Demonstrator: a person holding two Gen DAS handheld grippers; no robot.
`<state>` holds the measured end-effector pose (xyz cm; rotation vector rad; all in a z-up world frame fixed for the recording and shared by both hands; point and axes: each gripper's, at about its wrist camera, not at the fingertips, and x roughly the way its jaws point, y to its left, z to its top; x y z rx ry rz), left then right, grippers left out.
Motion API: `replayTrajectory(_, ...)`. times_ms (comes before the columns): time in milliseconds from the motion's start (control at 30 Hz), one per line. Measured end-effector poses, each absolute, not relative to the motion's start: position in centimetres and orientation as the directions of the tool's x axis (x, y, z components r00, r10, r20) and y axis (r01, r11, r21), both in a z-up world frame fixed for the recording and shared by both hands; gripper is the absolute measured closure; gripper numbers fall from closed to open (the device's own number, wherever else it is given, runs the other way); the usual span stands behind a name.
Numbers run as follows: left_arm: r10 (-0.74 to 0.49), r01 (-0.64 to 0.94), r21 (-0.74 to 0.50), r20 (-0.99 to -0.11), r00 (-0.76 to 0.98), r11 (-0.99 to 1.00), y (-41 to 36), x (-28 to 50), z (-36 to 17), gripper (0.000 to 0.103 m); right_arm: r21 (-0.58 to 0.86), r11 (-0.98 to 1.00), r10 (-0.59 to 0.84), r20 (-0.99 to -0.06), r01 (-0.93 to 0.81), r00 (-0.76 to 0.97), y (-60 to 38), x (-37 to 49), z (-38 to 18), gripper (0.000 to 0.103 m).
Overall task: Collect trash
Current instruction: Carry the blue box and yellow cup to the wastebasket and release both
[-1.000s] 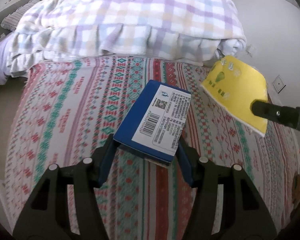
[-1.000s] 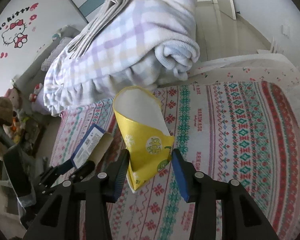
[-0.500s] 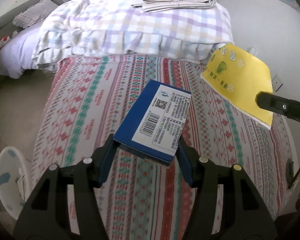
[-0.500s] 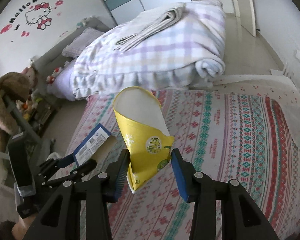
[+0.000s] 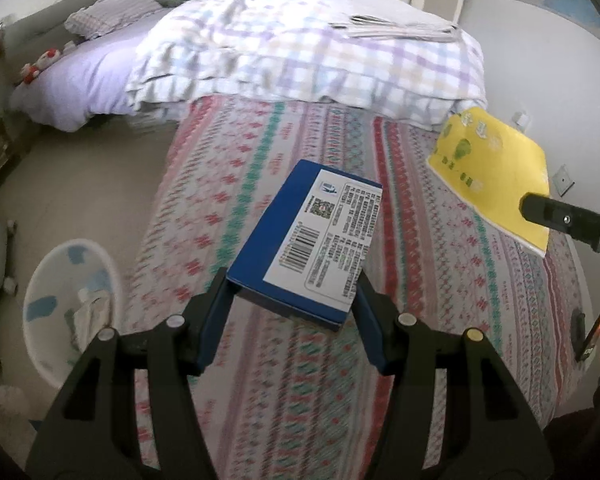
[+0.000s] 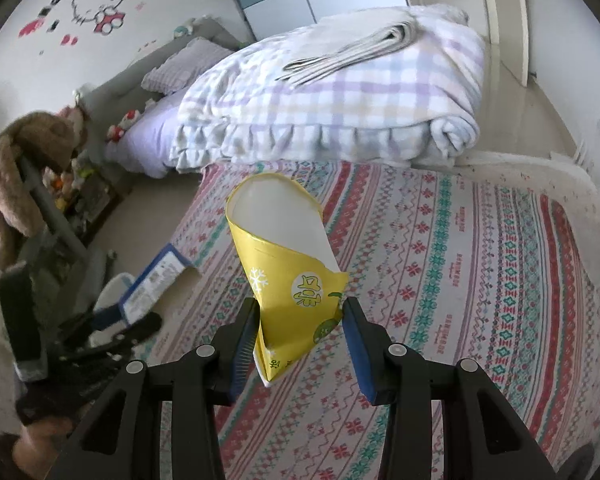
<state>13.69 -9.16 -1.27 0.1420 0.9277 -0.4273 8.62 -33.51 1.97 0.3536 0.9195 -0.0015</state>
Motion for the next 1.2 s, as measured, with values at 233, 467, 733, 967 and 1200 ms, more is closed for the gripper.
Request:
replayTrajectory(233,-0.261,0.341,-0.071,-0.79,0.555,0.937,-3.9,13.8,-0.4,0.043,0.279,0.957,0.175,-0.781,0.083,0.6,-29.8,9.7,2.0,0.059)
replayTrajectory(467,-0.22,0.266,-0.075,-0.789,0.573,0.961,1.2,14.2,-0.2,0.043,0.274,0.962,0.221,-0.779,0.001,0.586,-24.9,11.3,1.9,0.059)
replayTrajectory(733,-0.172,0.186,-0.075,-0.791,0.587,0.98,6.3,14.6,-0.3,0.043,0.27,0.959,0.267,-0.777,-0.081,0.571,-19.9,12.7,1.8,0.059)
replayTrajectory(967,-0.11,0.1,-0.063,-0.807,0.58,0.993,10.0,15.5,-1.4,0.043,0.273,0.952,0.303,-0.778,-0.138,0.55,-16.1,13.5,1.5,0.059)
replayTrajectory(1200,-0.058,0.038,-0.044,-0.805,0.59,0.998,12.9,16.3,-2.3,0.038,0.275,0.944,0.331,-0.78,-0.184,0.531,-13.0,14.3,0.8,0.059)
